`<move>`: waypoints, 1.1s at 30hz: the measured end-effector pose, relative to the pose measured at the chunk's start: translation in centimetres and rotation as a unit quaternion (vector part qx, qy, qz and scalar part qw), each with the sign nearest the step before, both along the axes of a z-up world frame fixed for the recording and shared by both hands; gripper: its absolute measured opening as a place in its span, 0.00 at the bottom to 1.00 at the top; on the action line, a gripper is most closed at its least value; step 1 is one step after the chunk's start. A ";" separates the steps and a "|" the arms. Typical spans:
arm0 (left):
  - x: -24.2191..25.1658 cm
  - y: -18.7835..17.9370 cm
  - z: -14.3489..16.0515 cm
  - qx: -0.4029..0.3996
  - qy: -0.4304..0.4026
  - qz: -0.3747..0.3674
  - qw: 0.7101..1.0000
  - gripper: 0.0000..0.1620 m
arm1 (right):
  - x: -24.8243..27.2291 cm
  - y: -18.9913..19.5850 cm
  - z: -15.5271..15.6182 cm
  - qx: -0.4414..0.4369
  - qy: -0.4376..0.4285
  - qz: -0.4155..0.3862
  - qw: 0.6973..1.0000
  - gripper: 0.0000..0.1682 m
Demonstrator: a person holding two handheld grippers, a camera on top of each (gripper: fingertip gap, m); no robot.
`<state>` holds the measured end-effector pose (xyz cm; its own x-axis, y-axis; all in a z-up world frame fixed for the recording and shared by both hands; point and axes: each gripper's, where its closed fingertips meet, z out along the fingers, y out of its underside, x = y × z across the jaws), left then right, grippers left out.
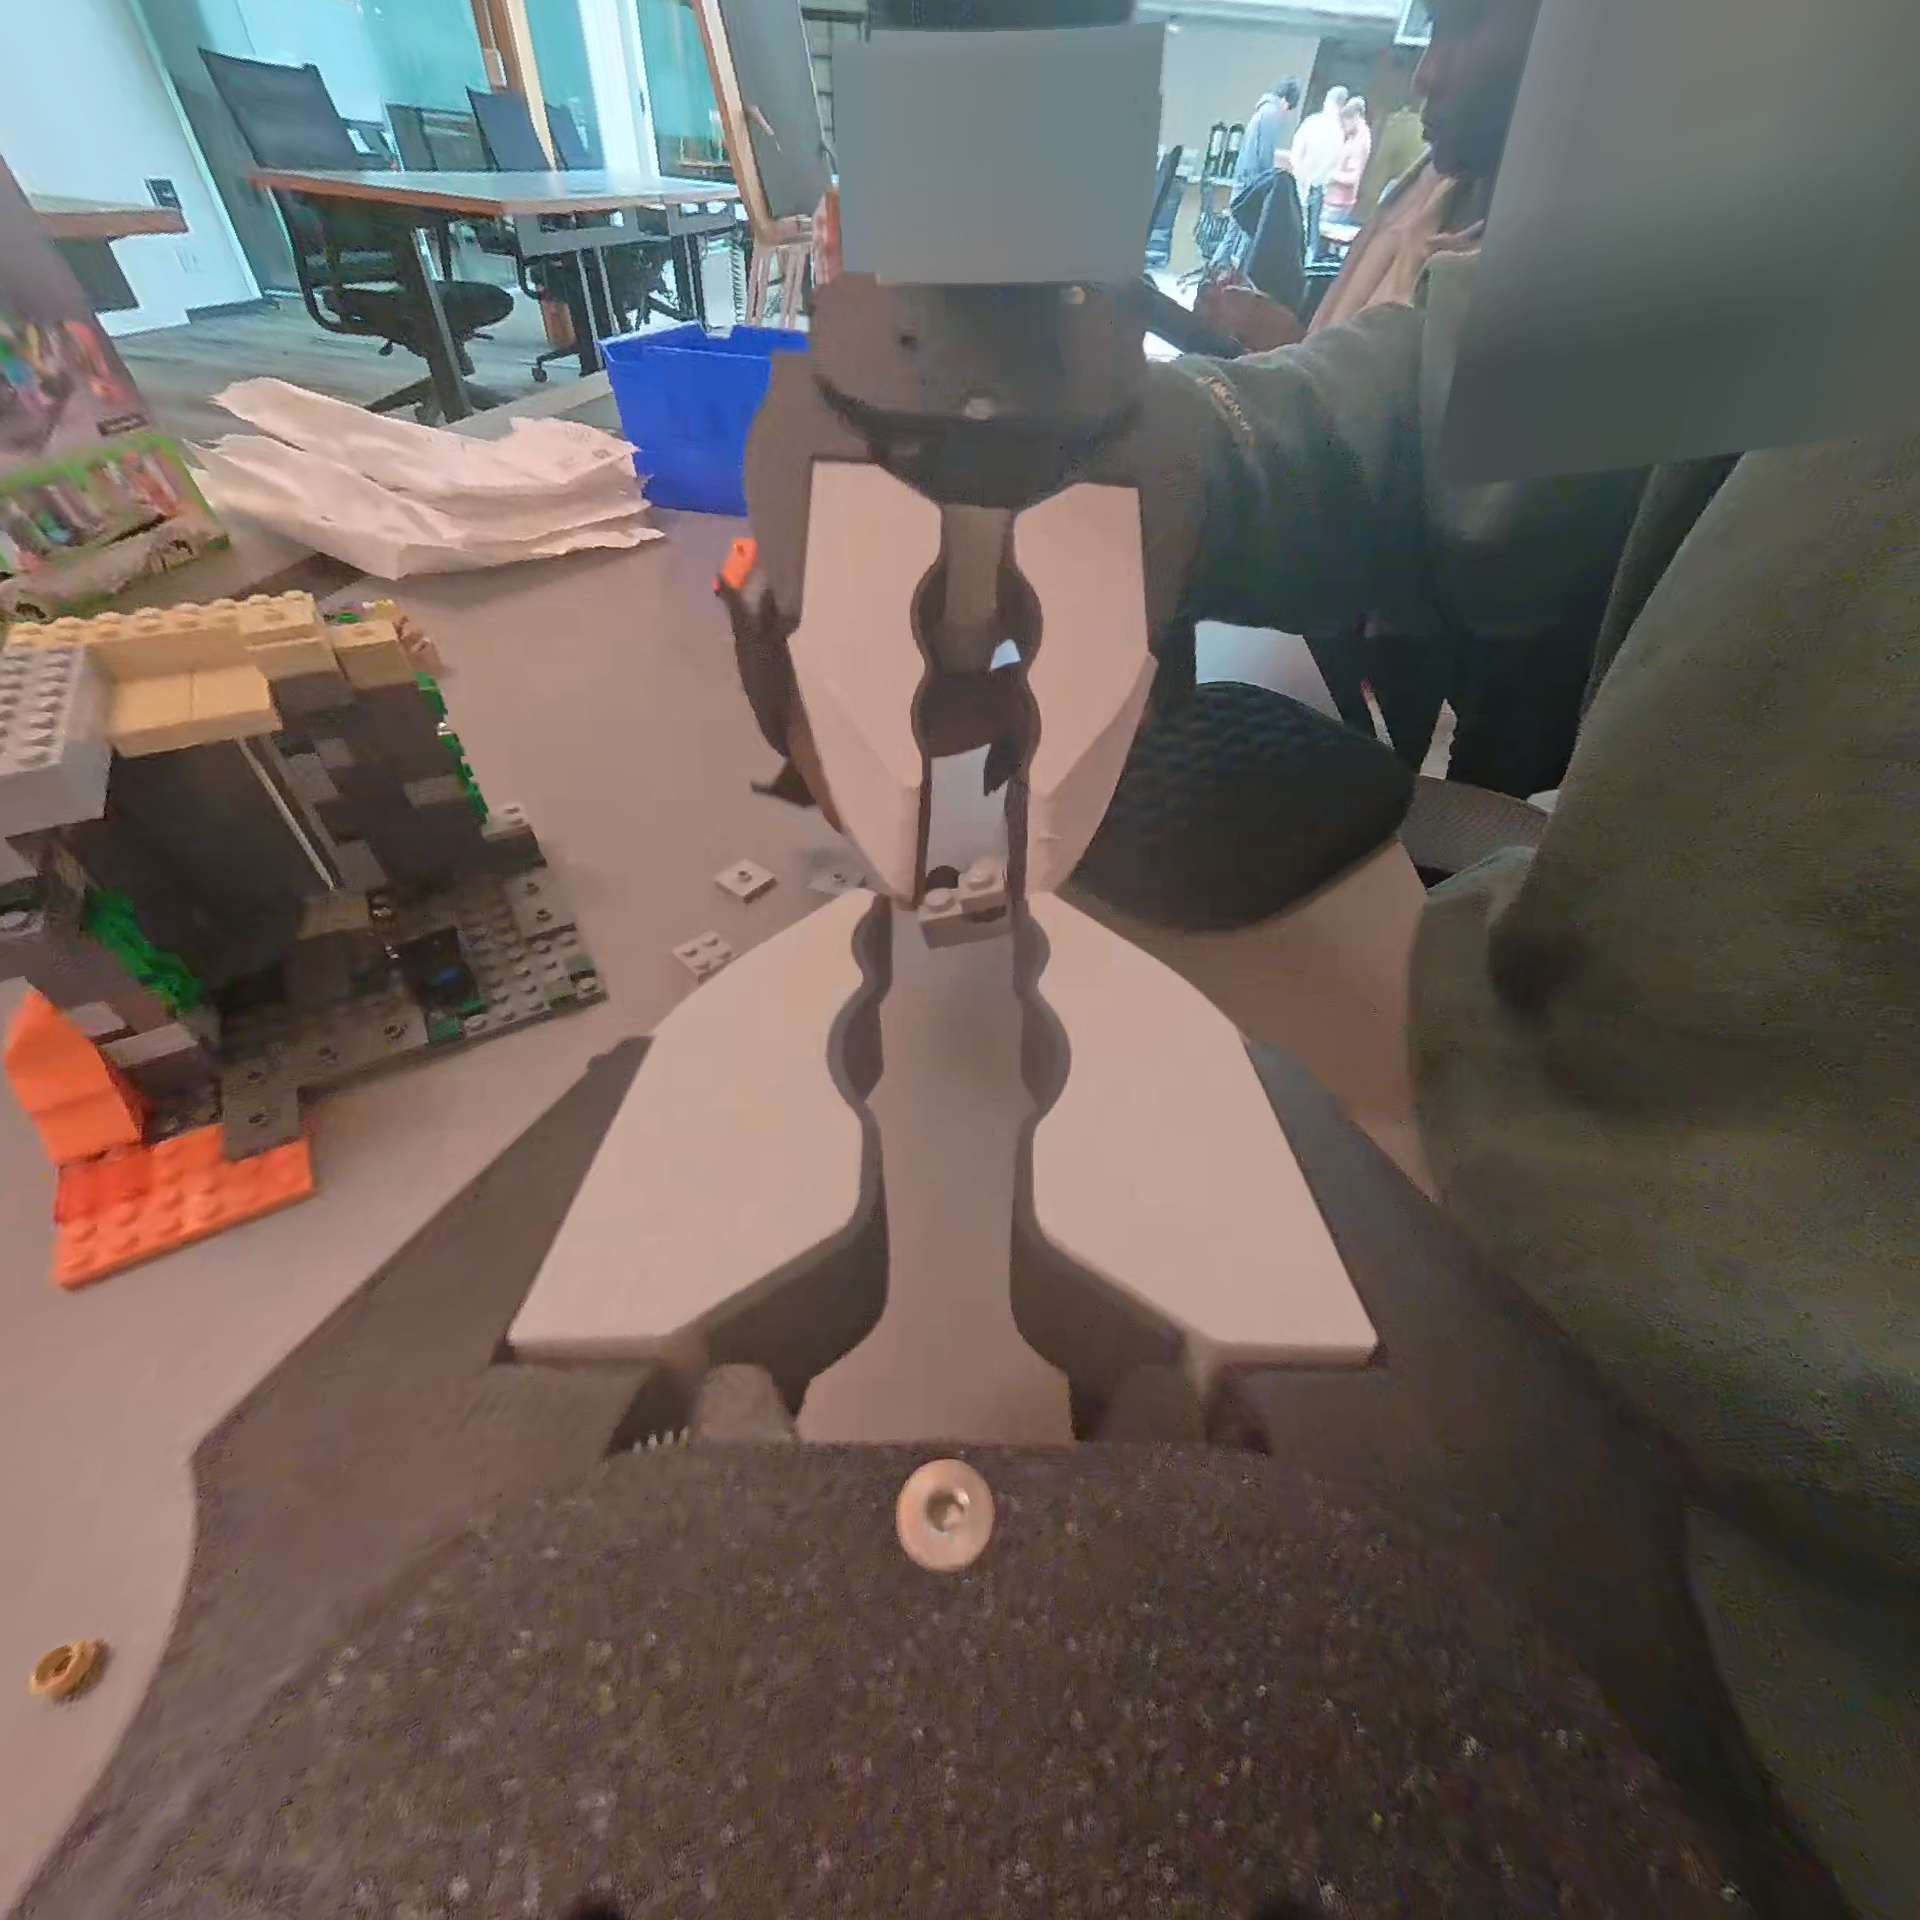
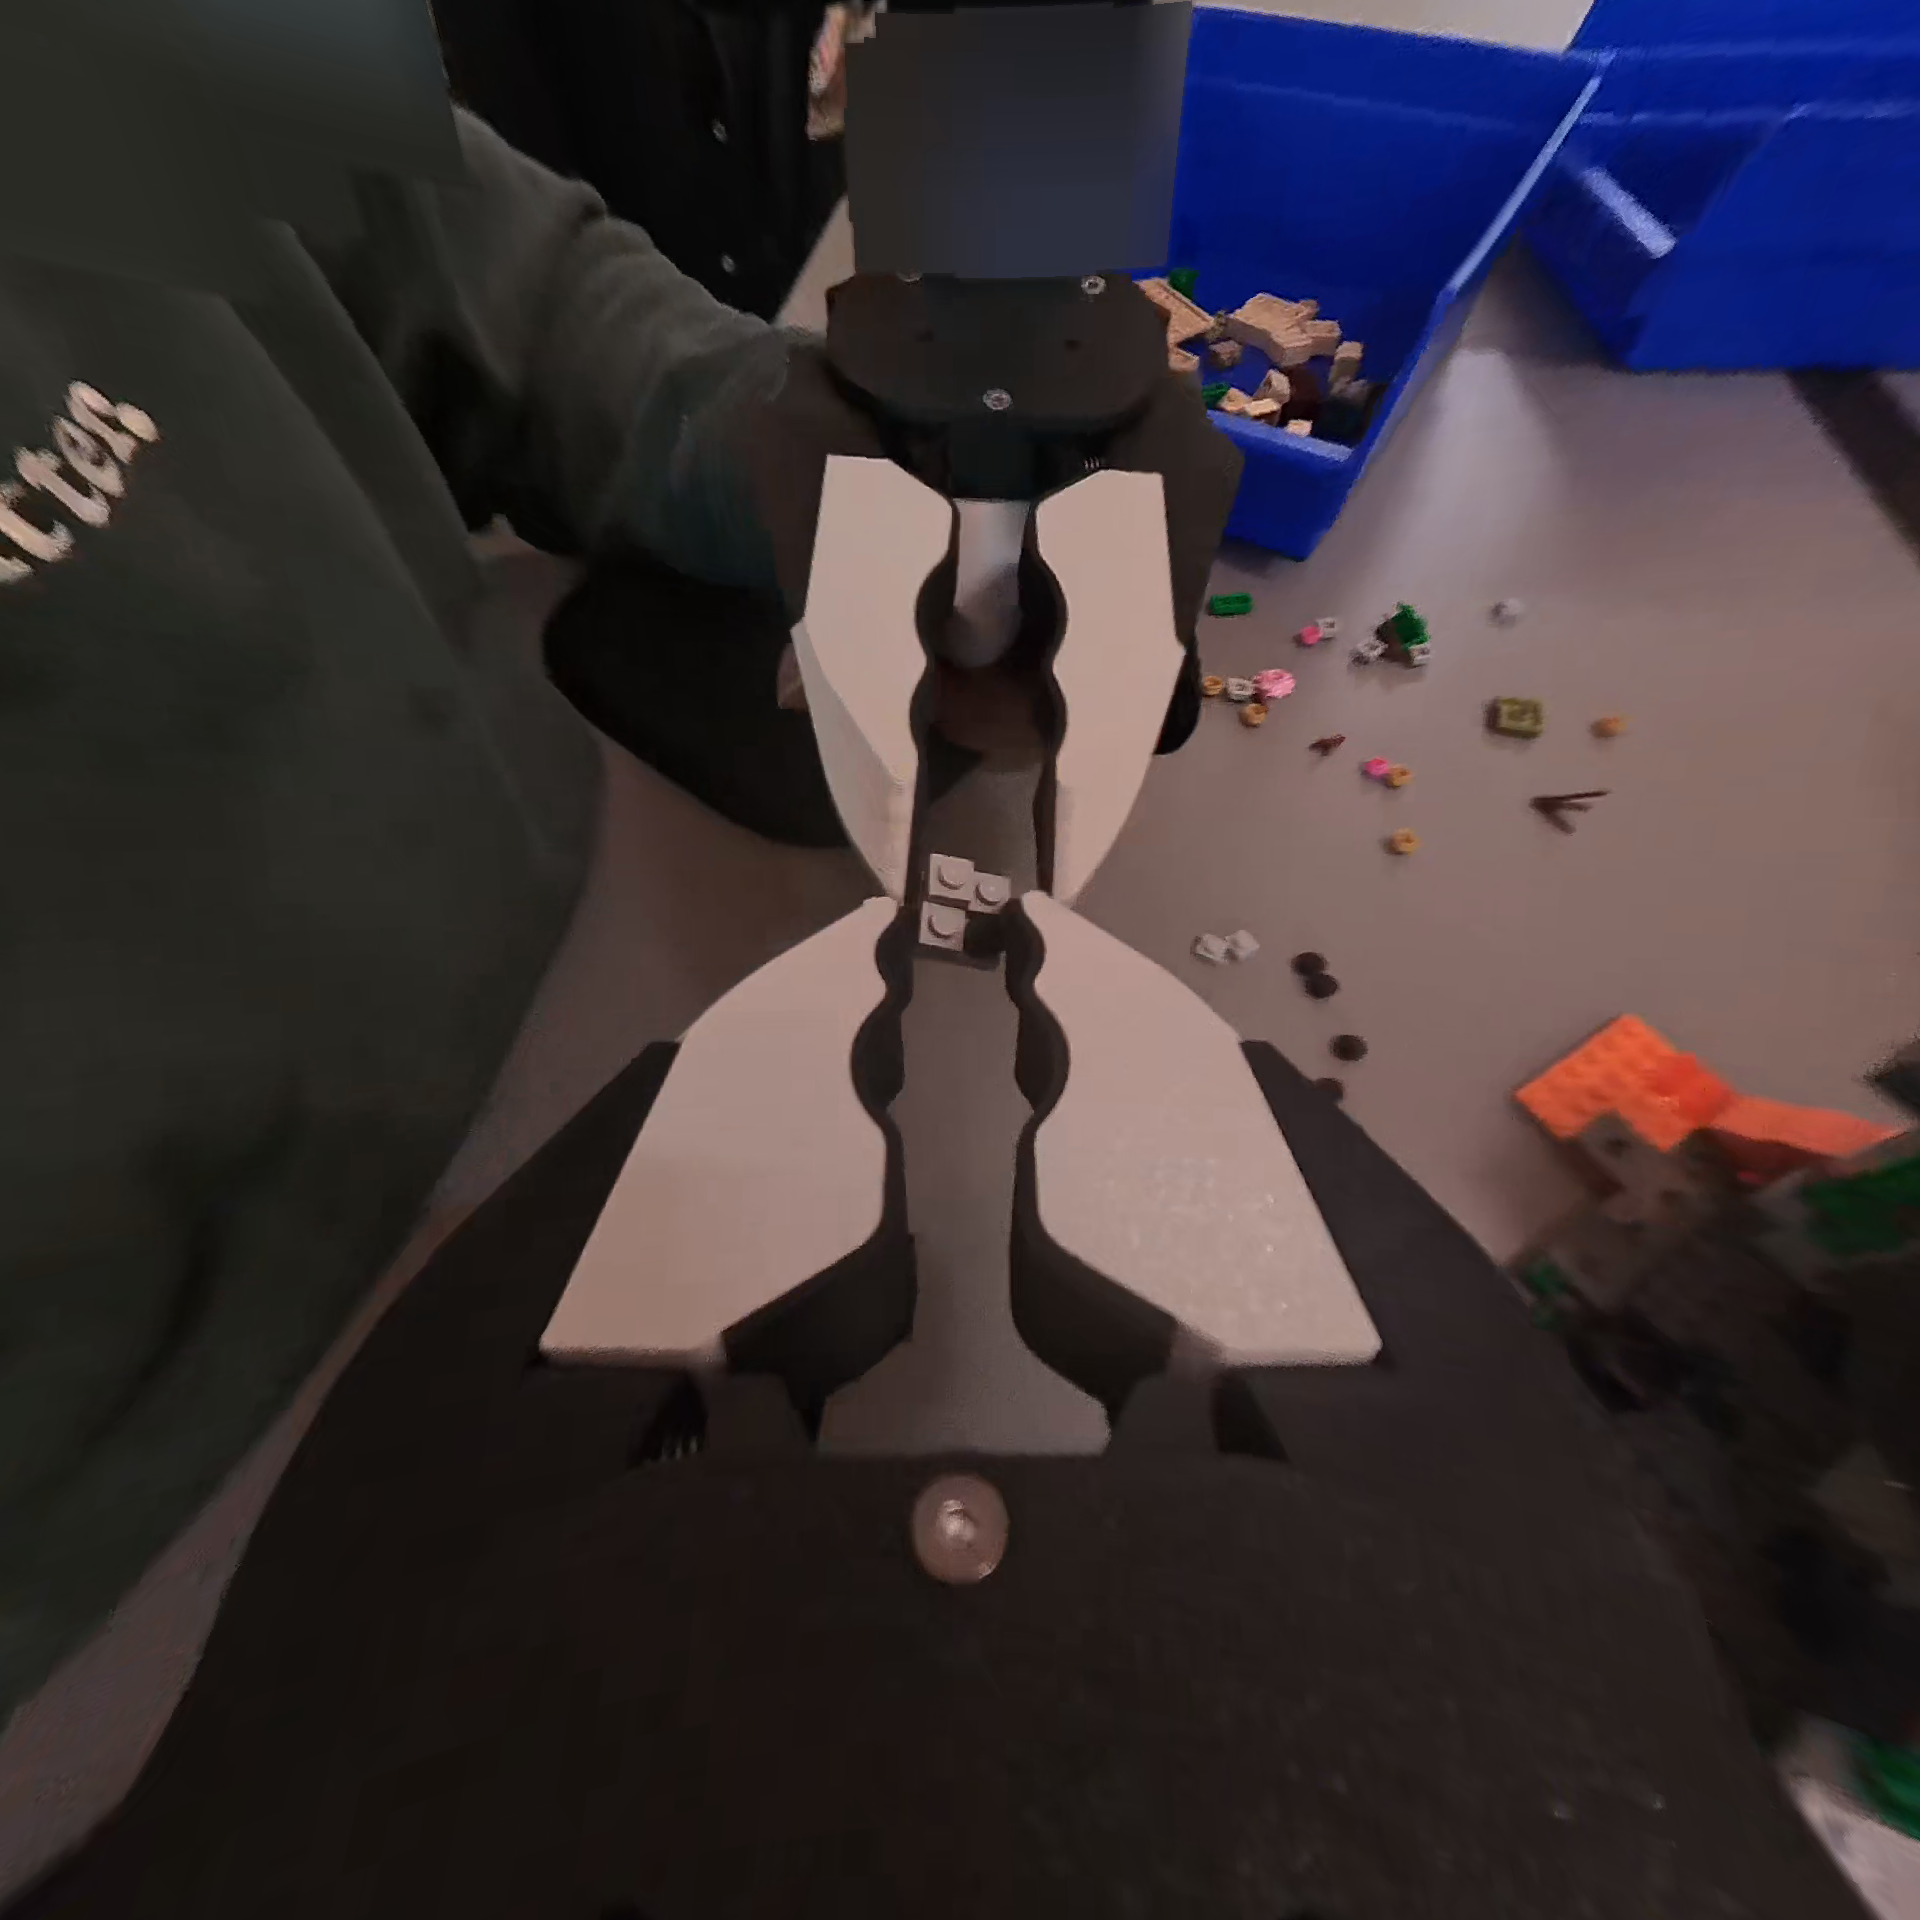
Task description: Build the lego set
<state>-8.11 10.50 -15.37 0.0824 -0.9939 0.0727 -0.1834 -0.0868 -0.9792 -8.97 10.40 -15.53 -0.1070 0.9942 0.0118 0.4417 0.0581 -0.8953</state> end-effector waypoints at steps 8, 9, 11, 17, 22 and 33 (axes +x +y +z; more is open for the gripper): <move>0.0 -0.3 -0.2 0.001 0.008 -0.013 1.000 0.10 | -0.1 -0.1 0.1 0.087 0.000 0.002 0.996 0.10; -0.1 -0.4 -0.2 0.006 0.010 -0.015 1.000 0.10 | -0.1 -0.2 0.1 0.087 0.001 0.002 0.996 0.10; 0.0 -0.3 -0.1 0.007 0.009 -0.013 1.000 0.10 | 0.0 0.0 0.3 0.077 0.005 -0.002 0.997 0.10; -0.9 1.3 0.2 -0.019 -0.006 0.013 1.000 0.10 | 2.4 5.9 -2.7 0.050 -0.092 -0.069 0.992 0.09; -1.2 1.7 0.2 -0.011 -0.005 0.024 1.000 0.09 | 3.0 8.7 -7.3 0.061 -0.192 -0.085 0.976 0.09; -1.7 2.9 -0.6 -0.062 0.003 0.043 0.997 0.09 | 3.2 10.2 -9.8 0.016 -0.240 -0.095 0.966 0.09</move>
<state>-9.77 13.35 -15.98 0.1671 -0.9668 0.1931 -0.1752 -0.2218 -0.9592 -5.77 20.62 -25.31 0.0770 0.9963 0.0374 0.8115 -0.0408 -0.5830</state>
